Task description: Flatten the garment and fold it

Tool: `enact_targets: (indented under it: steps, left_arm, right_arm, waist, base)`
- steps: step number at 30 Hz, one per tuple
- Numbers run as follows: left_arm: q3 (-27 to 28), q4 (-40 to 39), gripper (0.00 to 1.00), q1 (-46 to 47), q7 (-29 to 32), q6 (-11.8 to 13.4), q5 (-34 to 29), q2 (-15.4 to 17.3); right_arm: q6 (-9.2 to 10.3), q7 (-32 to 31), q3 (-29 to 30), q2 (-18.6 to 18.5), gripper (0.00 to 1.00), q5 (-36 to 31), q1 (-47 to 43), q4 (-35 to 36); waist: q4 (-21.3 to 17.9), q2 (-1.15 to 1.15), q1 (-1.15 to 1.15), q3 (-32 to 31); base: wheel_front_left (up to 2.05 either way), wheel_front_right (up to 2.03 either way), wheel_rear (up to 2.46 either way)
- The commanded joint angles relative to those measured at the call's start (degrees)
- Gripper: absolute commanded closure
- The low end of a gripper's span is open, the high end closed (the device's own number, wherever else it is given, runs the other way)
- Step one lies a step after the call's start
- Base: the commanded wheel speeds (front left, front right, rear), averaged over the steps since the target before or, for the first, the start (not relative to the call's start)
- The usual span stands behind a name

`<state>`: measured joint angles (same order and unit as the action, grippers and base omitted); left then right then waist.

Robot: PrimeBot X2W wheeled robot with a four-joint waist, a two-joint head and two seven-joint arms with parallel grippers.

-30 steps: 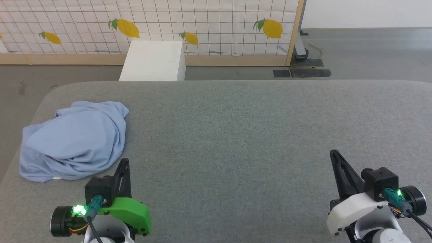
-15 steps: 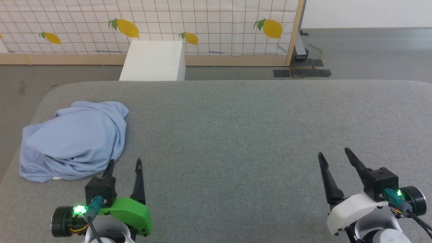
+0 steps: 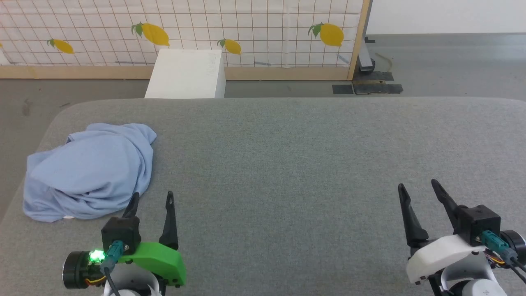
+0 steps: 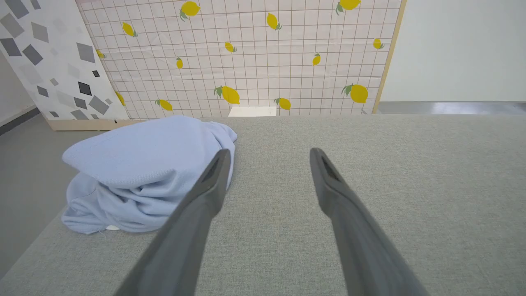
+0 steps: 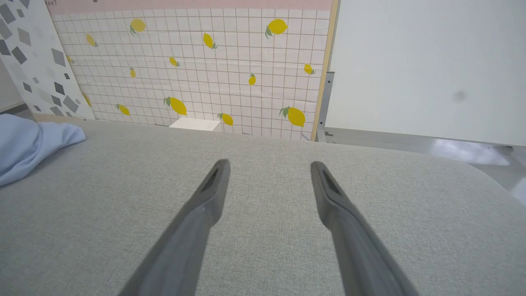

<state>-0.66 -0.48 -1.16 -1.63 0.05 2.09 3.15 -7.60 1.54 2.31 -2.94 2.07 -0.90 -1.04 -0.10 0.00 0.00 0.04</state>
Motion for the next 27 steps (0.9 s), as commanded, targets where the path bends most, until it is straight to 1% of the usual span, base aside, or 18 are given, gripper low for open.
enact_targets:
  steps: [1, 27]
  left_arm:
    - [0.0, -0.3, 0.0, -0.6, -0.6, 0.1, 0.6, 0.0]
    - [0.2, -1.3, 0.0, -2.2, -3.7, 0.4, 2.7, -0.1]
  right_arm:
    - [0.02, 0.7, 0.5, 0.0, 0.0, 0.8, 0.3, -0.3]
    - [0.04, 3.7, 3.7, 0.0, 0.0, 4.7, 0.1, -1.8]
  waist:
    - [0.0, 0.0, 0.0, 0.0]
    - [0.2, 0.0, 0.0, -0.9]
  base:
    - [0.0, 0.0, 0.0]
    - [0.0, 0.0, 0.0]
